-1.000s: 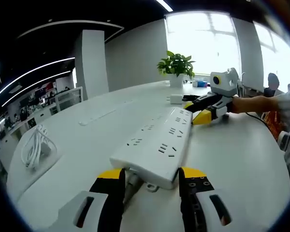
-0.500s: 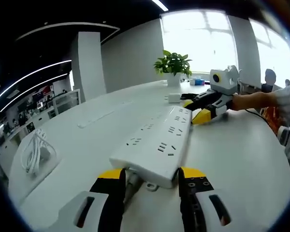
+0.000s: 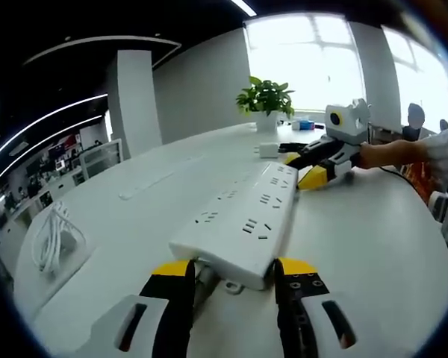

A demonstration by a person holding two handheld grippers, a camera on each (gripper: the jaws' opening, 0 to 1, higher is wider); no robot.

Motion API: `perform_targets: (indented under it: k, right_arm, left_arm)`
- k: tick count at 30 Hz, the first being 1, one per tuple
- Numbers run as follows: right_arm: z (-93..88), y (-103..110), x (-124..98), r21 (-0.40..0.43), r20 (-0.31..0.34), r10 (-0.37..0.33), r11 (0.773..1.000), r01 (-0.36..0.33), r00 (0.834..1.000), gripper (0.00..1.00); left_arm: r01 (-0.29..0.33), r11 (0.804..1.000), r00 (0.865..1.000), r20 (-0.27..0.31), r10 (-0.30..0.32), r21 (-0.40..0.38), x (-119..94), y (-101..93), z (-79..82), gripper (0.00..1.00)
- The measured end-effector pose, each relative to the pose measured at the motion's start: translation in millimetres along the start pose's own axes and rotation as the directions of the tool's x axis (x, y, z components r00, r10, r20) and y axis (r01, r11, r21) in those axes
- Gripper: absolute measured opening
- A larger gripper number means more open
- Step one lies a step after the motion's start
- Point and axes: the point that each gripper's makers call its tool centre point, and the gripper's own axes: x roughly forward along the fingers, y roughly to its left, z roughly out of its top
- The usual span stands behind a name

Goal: Straighten the power strip on the desk, plug the charger into it

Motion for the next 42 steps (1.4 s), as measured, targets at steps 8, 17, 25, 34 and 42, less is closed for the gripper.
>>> perform_targets:
  k: [8, 17, 25, 34, 42]
  right_arm:
    - [-0.5, -1.6, -0.7, 0.000, -0.001, -0.007, 1.000, 0.007, 1.000, 0.31]
    - [-0.7, -3.5, -1.2, -0.002, -0.001, -0.012, 1.000, 0.012, 1.000, 0.31]
    - [-0.7, -5.8, -0.8, 0.001, 0.003, -0.016, 1.000, 0.016, 1.000, 0.31]
    - [-0.7, -6.0, 0.0, -0.008, 0.009, -0.013, 1.000, 0.013, 1.000, 0.31]
    - [-0.2, -10.3, -1.7, -0.036, 0.021, -0.021, 0.999, 0.022, 1.000, 0.34]
  left_arm:
    - [0.003, 0.999, 1.000, -0.002, -0.003, 0.033, 3.6, 2.4, 0.3, 0.43]
    - [0.011, 0.999, 1.000, -0.003, -0.011, 0.033, 4.8, 3.0, 2.4, 0.43]
    - [0.010, 0.999, 1.000, -0.008, -0.010, 0.032, 6.9, 4.3, 3.8, 0.43]
    - [0.005, 1.000, 1.000, -0.006, -0.005, 0.013, 7.8, 5.9, 4.1, 0.43]
    - [-0.038, 0.999, 0.999, 0.015, 0.038, 0.008, 7.8, 8.5, 7.6, 0.51]
